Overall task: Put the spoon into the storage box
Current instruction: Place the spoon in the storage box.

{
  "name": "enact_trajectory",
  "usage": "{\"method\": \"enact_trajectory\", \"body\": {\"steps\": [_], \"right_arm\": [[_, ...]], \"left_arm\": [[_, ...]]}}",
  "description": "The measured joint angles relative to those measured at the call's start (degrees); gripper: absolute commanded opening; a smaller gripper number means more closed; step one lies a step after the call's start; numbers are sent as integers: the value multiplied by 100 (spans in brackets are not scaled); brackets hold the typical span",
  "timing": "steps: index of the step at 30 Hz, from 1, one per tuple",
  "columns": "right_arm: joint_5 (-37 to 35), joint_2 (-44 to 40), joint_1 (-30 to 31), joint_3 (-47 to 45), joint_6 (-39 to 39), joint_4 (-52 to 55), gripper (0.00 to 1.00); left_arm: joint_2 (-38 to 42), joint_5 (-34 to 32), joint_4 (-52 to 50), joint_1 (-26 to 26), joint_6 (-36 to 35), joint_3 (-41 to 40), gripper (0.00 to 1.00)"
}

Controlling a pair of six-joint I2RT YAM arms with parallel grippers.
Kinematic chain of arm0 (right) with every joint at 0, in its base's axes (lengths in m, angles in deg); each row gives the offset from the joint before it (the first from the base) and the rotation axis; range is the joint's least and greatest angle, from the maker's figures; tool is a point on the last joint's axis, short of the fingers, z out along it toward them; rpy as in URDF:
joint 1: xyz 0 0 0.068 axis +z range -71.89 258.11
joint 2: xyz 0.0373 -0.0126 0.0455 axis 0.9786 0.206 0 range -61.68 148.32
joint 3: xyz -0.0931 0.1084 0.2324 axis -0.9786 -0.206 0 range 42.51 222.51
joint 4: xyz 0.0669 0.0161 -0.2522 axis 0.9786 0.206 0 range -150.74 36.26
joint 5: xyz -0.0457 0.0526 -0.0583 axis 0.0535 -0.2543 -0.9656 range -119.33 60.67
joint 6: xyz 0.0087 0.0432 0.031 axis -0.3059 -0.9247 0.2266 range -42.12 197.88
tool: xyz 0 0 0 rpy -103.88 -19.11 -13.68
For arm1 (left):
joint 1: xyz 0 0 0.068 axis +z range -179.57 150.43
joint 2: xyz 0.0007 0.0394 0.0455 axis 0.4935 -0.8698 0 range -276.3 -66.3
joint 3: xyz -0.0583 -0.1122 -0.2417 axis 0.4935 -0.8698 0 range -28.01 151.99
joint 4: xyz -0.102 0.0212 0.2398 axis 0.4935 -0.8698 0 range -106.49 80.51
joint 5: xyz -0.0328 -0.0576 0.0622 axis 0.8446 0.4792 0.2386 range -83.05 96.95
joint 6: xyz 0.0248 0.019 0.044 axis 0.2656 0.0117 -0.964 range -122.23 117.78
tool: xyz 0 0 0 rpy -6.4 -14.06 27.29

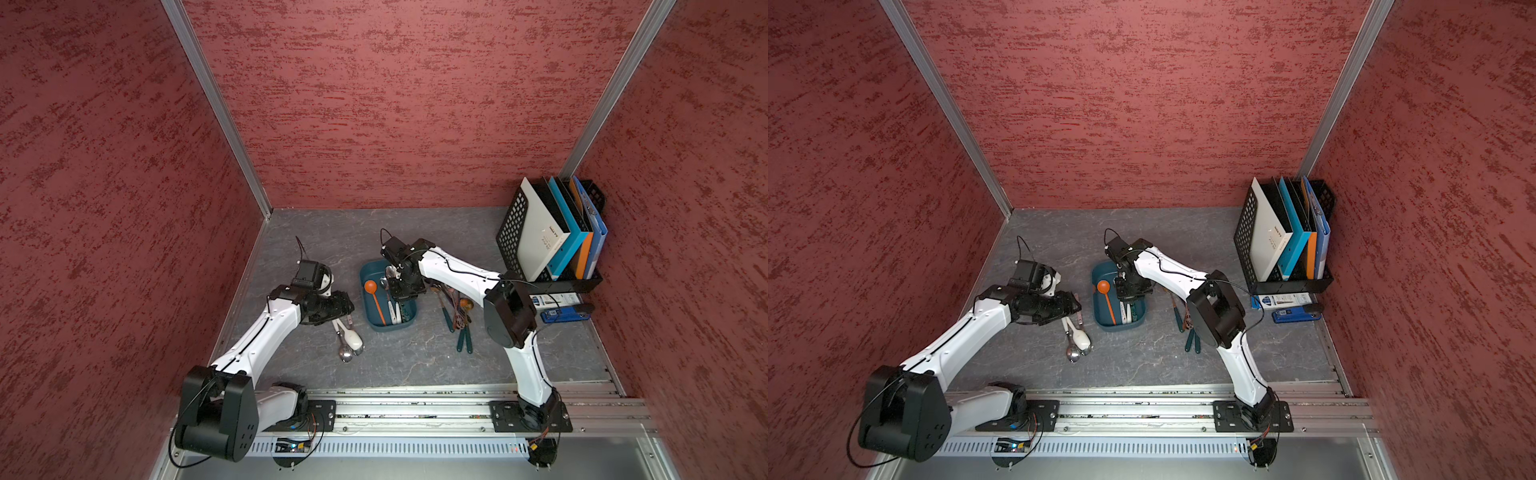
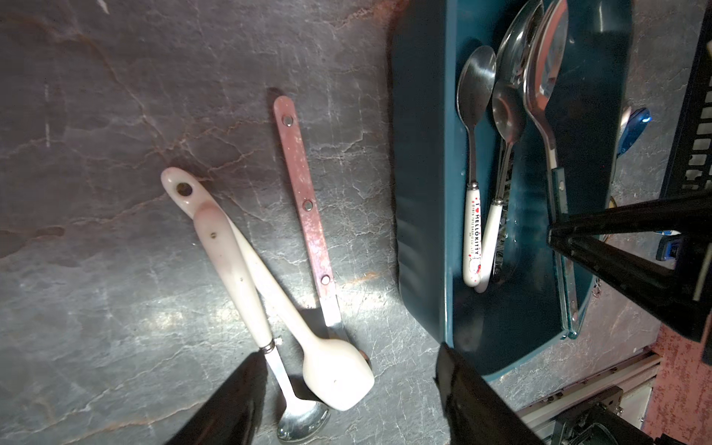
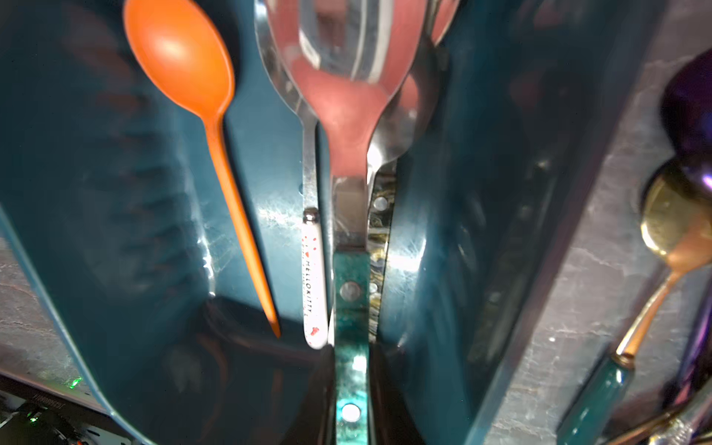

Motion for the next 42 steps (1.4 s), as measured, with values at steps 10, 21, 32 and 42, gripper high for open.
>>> {"method": "enact_trajectory", "body": {"steps": [10,21,32,42], "right_arm": [[70,417,2,352,7,293,15],[212,573,2,433,46,337,18],[343,713,2,433,68,385,22],[188,343,2,179,240,293,31]], "left_arm": [[0,76,-4,-70,2,0,73],[0,74,-59,-157,15,0,73],[0,22,-186,-339,74,105,73],[-105,-205,-382,-579,127,385,73]]}}
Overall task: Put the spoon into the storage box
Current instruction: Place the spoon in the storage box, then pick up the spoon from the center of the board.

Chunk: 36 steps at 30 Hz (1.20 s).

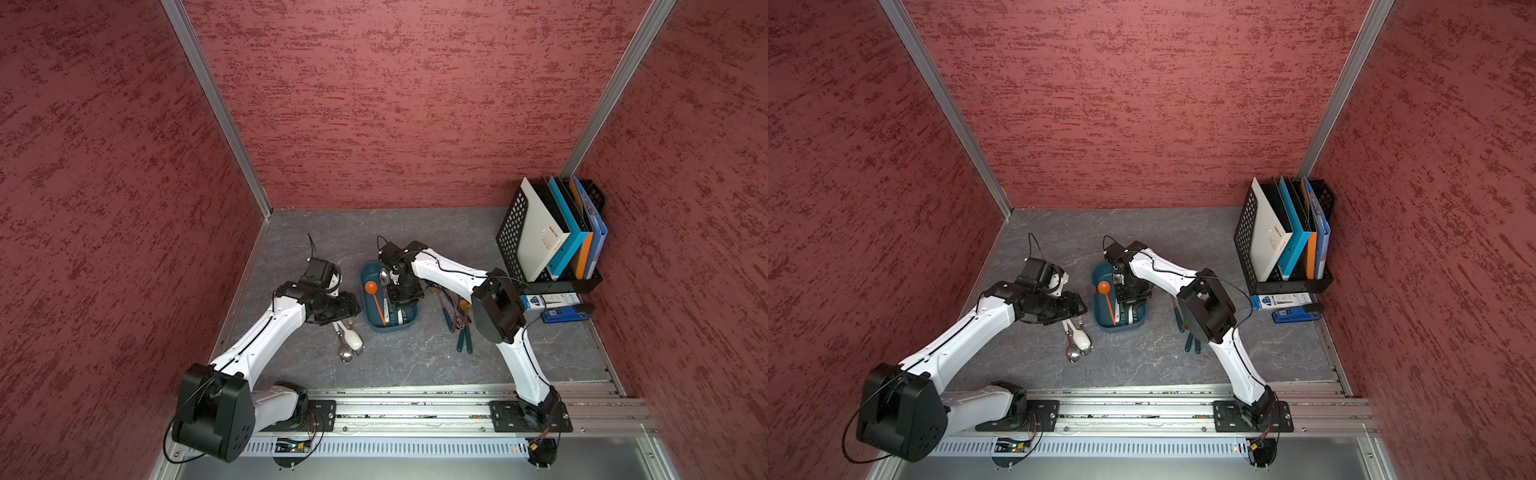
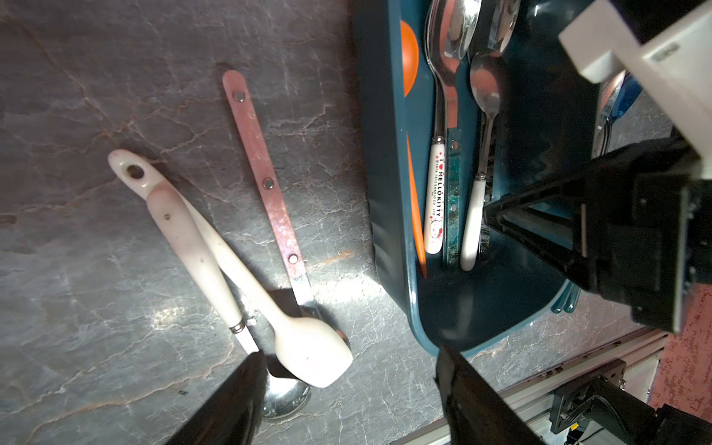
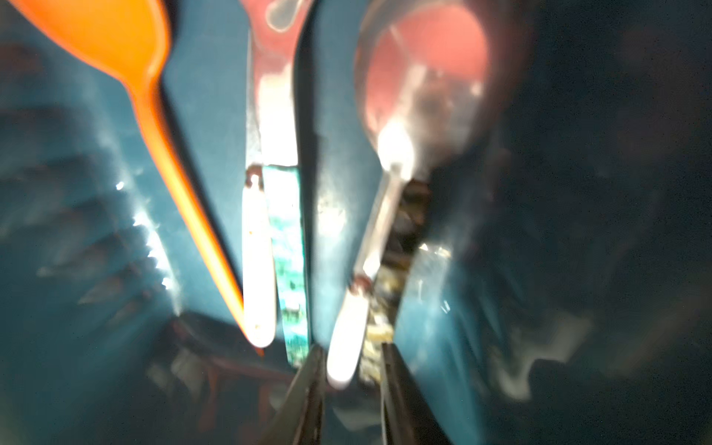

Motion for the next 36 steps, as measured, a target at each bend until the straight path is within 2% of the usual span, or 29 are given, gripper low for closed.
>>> {"method": "enact_trajectory", "body": {"steps": [7,14,18,24,36], "right_arm": [[-387,-1051,-85,-153,393,-35,31],[-640,-1886,-542,-1226,778,-264,27],[-693,-2013,-894,-2028,1012,-457,26],[-669,-2022,-1213,-2717,1237,-702,26],[-581,-2024,-1237,-3193,1370,-1226,29]], "left_arm": [[-439,-133,-98,-153,-129,490,73],[-920,-260,-138,-479,-240,944,73],[-1147,-306,-160,-664,-254,1060,73],[-1362,-323,-192,-811,-247,1147,73],[-1399,-365,-243,-868,-214,1233,73]]}}
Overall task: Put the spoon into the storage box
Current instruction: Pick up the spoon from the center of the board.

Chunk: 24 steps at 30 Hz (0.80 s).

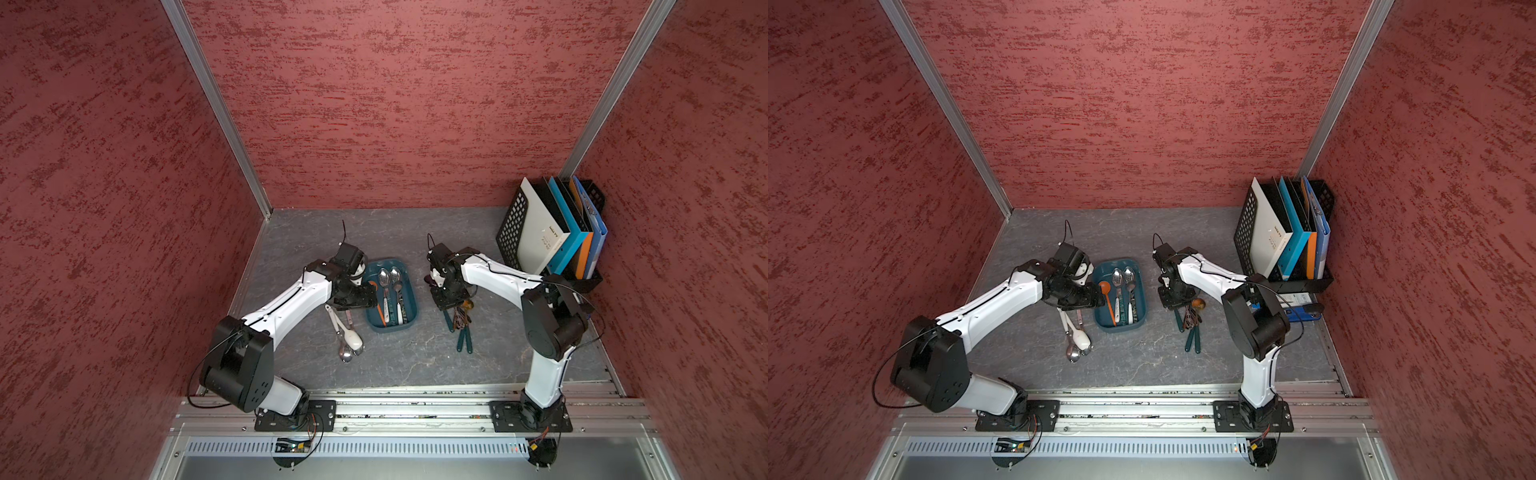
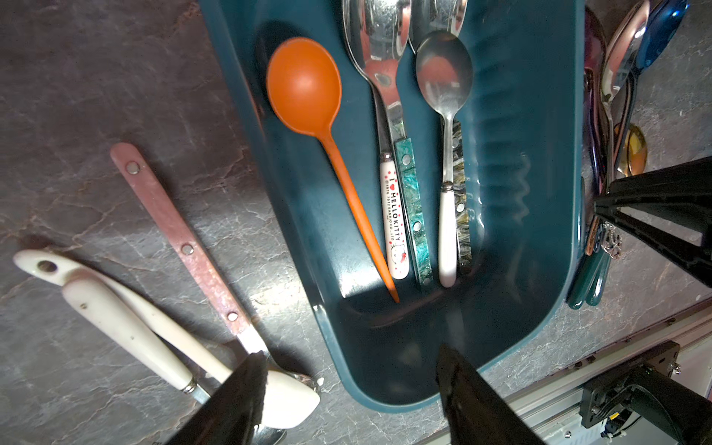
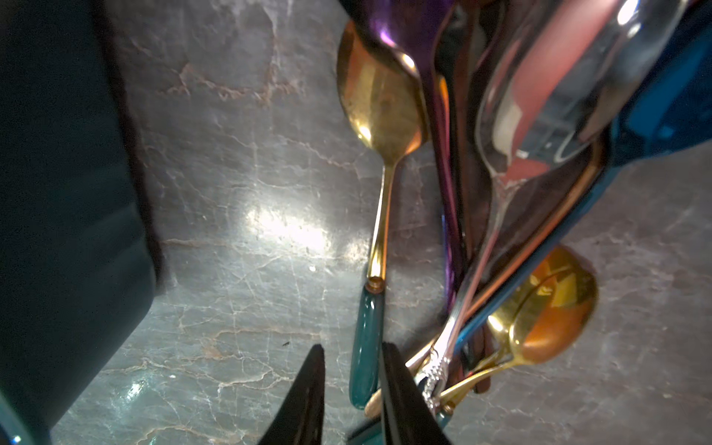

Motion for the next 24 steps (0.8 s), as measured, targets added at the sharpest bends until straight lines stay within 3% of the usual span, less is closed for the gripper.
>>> {"method": "enact_trajectory", "body": {"steps": [13,24], "right_arm": [[-44,39,-28,-378,24,-369,30],[-4,186,-37,-527,26,-538,21]], "left_arm": [[0,-17,-31,0,7,0,74],[0,-28,-33,0,9,-31,74]]}}
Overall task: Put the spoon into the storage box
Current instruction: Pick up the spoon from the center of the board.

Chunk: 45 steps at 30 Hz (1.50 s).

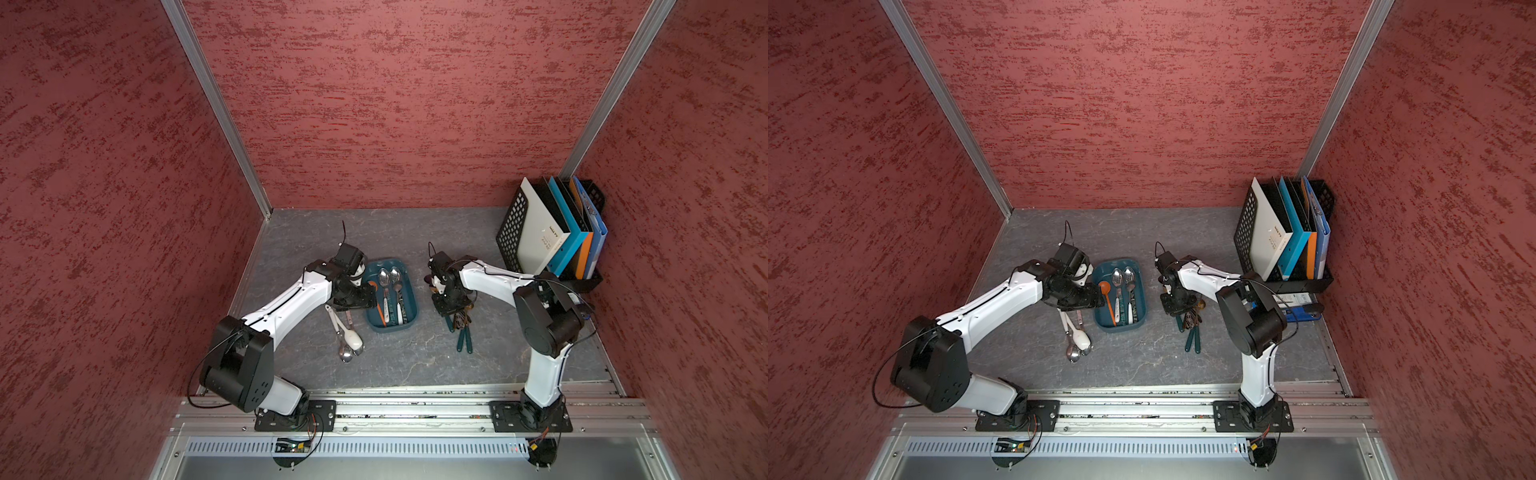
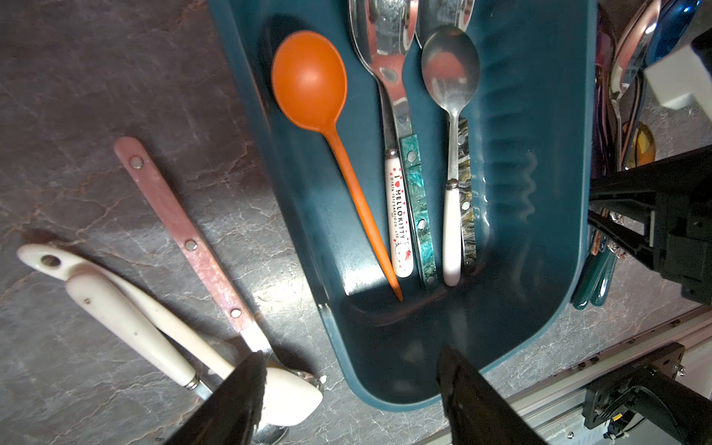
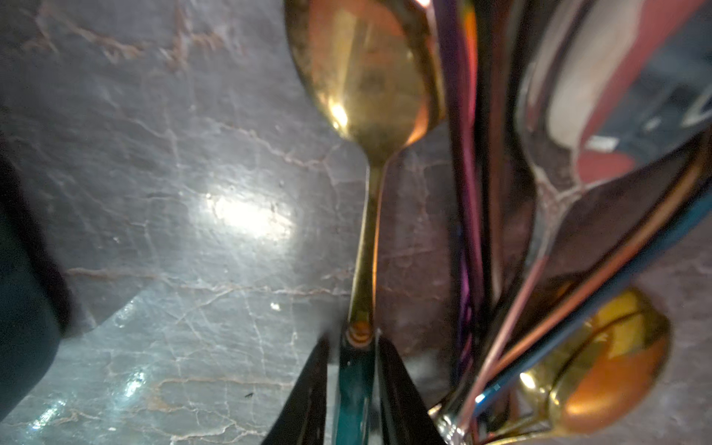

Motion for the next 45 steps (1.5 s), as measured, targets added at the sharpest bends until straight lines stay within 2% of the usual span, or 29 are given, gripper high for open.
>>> {"method": "enact_trajectory", "body": {"steps": [6,19,27,36,45], "right_arm": [[26,-2,-13,-11,20,-2,16],[334,-24,-101,-22,92,4,14],[1036,-28,-52,-22,98,138,13],[1279,-358,11,94,-55,544,13],[1296,-474,48,1353,-293,1012,12]], "left_arm": [[7,-28,9,0,22,-66,74],[157,-96,52,2,44,-302,74],[221,-68,173,61,42,-439,74],[411,330,358,490,90,-472,74],[782,752,608,1152,155,-765,75]]}}
